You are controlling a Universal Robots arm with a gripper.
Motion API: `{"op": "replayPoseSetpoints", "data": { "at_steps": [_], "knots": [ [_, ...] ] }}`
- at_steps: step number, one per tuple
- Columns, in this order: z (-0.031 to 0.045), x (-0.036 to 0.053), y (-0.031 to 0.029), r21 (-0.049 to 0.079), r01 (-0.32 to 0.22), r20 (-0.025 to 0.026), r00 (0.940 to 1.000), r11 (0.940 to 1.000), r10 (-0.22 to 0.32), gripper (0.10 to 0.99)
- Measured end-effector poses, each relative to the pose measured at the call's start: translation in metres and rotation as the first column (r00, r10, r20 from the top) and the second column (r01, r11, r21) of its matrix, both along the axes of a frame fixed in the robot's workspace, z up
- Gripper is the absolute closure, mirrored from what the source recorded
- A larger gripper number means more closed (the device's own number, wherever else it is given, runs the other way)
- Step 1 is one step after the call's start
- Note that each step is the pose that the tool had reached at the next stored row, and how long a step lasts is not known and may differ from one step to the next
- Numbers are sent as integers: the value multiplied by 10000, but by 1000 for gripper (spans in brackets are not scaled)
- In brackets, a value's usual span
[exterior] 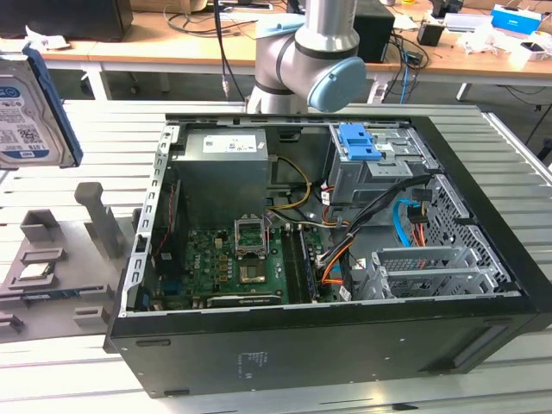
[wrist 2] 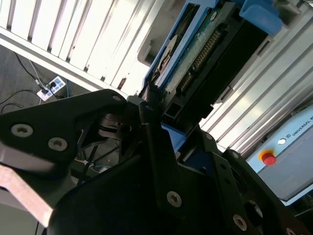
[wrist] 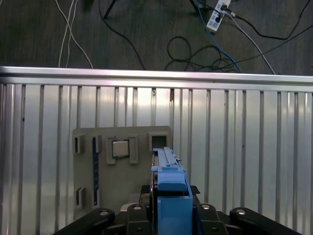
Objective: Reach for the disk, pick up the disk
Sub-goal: 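Pick up the disk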
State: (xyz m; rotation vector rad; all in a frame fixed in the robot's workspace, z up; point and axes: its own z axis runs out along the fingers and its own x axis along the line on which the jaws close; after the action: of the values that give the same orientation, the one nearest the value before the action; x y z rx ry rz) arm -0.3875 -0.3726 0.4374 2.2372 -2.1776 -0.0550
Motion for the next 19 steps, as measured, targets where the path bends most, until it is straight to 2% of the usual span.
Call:
{"op": "replayPoseSetpoints", "data": {
  "at_steps": [10, 11, 12, 13, 19],
  "knots": [
    [177, 6, 0, 0, 0, 0, 10000, 10000, 0, 718],
    [324, 9, 0, 0, 0, 0, 10000, 10000, 0, 718],
    [515, 12, 0, 0, 0, 0, 10000, 10000, 0, 718],
    [562, 13, 0, 0, 0, 0, 10000, 10000, 0, 718],
    [578, 79, 0, -1, 0, -1, 10000, 10000, 0, 718]
  ]
}}
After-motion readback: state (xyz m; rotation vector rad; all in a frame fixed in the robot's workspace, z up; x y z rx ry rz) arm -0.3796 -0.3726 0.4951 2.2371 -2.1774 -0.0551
